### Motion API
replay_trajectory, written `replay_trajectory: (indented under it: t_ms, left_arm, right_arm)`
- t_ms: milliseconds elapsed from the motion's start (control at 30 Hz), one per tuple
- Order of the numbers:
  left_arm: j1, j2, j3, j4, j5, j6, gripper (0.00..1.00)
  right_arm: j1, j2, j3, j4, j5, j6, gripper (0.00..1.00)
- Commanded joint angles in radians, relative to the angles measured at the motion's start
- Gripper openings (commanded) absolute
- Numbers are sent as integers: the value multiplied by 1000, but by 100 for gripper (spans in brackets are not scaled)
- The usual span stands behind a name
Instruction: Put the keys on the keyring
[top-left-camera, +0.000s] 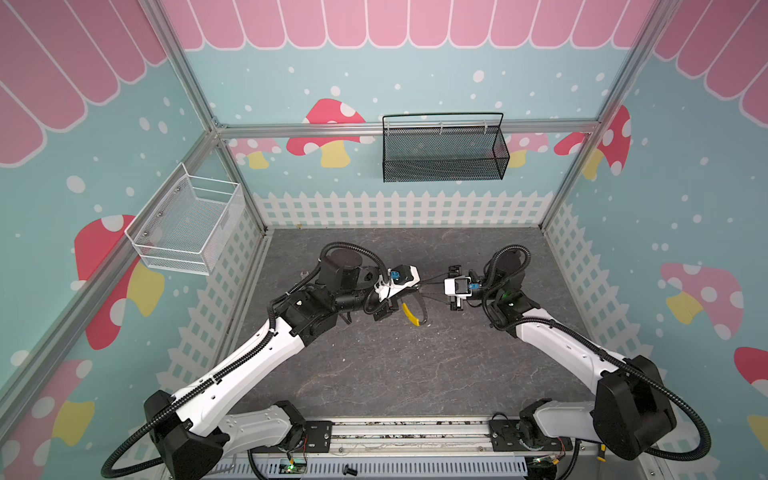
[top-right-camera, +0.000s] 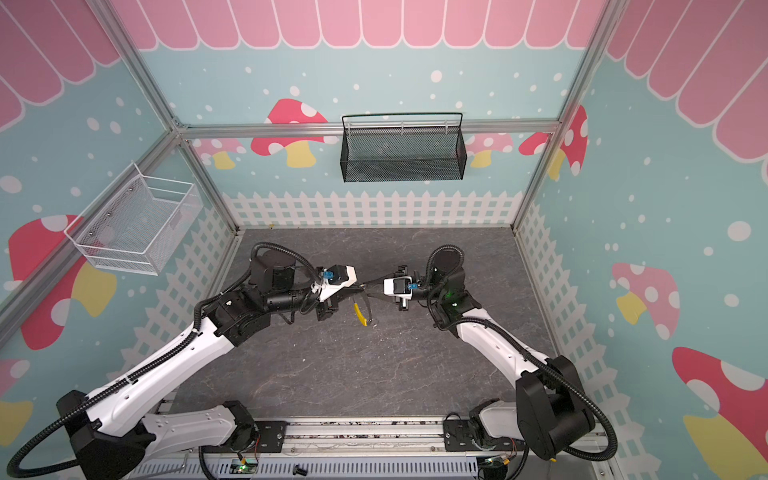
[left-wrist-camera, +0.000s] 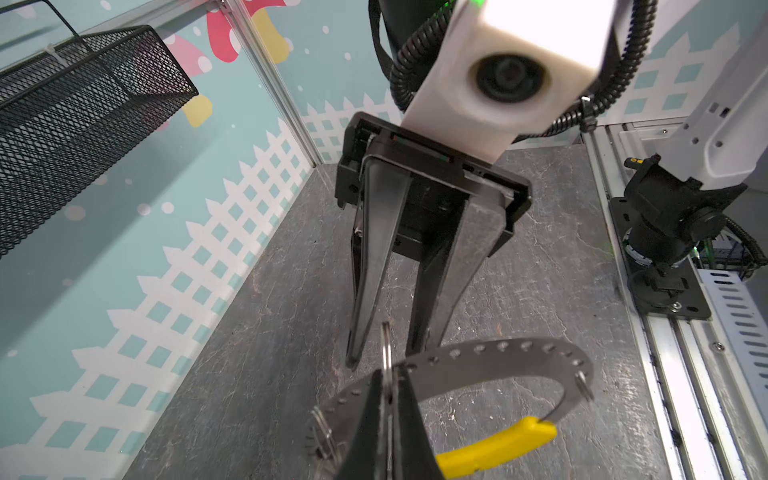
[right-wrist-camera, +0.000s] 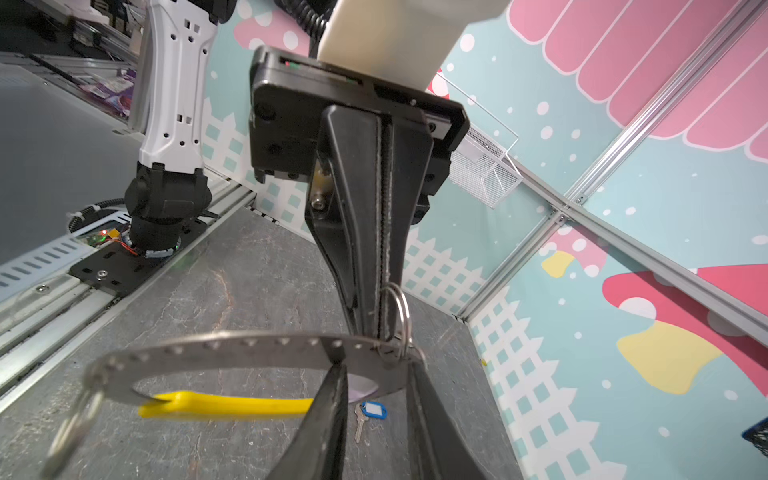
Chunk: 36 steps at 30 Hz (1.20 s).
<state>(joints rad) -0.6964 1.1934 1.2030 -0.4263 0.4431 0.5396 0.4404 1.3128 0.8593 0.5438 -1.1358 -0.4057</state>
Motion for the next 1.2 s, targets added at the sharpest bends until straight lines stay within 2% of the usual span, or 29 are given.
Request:
replay_trajectory:
  t_ms: [0,300,500,633,1033,1167]
  left_arm:
    - [-8,18,51,-113,4,58,0]
    - [-27,67,157,-277,-34,131,0]
    - [-52,99,212,-329,-68,154,0]
    - [-60,116,241,-361,-90,169,0]
    - [-75,151,297,-431,-133,207,0]
    - [-83,157,307,-442,-143,214,0]
  right_arm:
    - [6,-31,14,-58,16,-61,28]
    - [6,-63,14,-113,29,-108,30]
    - [5,-51,21,-133,-5,-111,23]
    - [6,-50,22,-141,-10,-115,14]
    - [6,-54,23,-169,-22,-124,17]
    - [6,-51,26,-180,-30,-127,11]
